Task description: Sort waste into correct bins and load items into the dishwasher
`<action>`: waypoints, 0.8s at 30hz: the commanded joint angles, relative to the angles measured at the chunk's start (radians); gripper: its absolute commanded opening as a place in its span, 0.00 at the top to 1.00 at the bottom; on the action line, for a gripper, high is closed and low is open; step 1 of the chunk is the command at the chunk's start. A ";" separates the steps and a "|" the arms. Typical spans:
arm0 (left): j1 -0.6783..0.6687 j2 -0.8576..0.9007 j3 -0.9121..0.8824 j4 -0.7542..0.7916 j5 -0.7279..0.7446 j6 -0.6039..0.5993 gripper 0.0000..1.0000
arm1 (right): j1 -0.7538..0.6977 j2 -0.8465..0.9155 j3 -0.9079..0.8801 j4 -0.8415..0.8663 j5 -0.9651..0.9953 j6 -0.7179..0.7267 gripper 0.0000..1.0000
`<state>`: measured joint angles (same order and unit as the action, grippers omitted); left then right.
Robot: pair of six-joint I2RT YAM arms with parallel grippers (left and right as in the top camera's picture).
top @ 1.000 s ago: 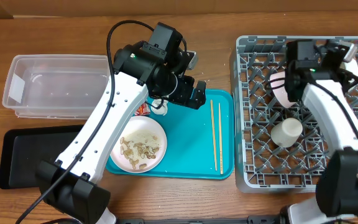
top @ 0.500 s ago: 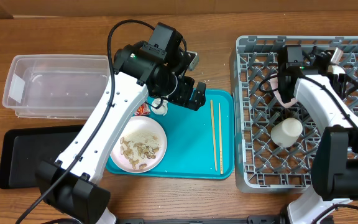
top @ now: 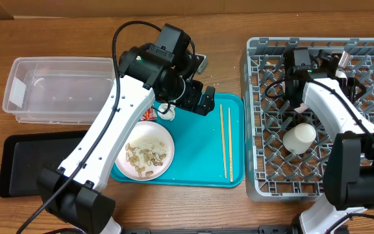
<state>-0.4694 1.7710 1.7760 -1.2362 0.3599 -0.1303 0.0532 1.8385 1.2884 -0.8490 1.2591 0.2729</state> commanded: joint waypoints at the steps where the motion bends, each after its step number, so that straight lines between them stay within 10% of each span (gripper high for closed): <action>1: -0.002 -0.018 0.028 -0.008 0.011 0.018 0.00 | 0.015 -0.090 0.022 0.011 -0.010 0.007 0.24; 24: 0.031 -0.042 0.049 -0.073 -0.040 0.007 0.00 | 0.222 -0.507 0.043 -0.085 -0.497 -0.051 0.19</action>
<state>-0.4675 1.7710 1.7767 -1.2839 0.3546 -0.1280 0.2478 1.4300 1.2926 -0.9237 0.9188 0.1638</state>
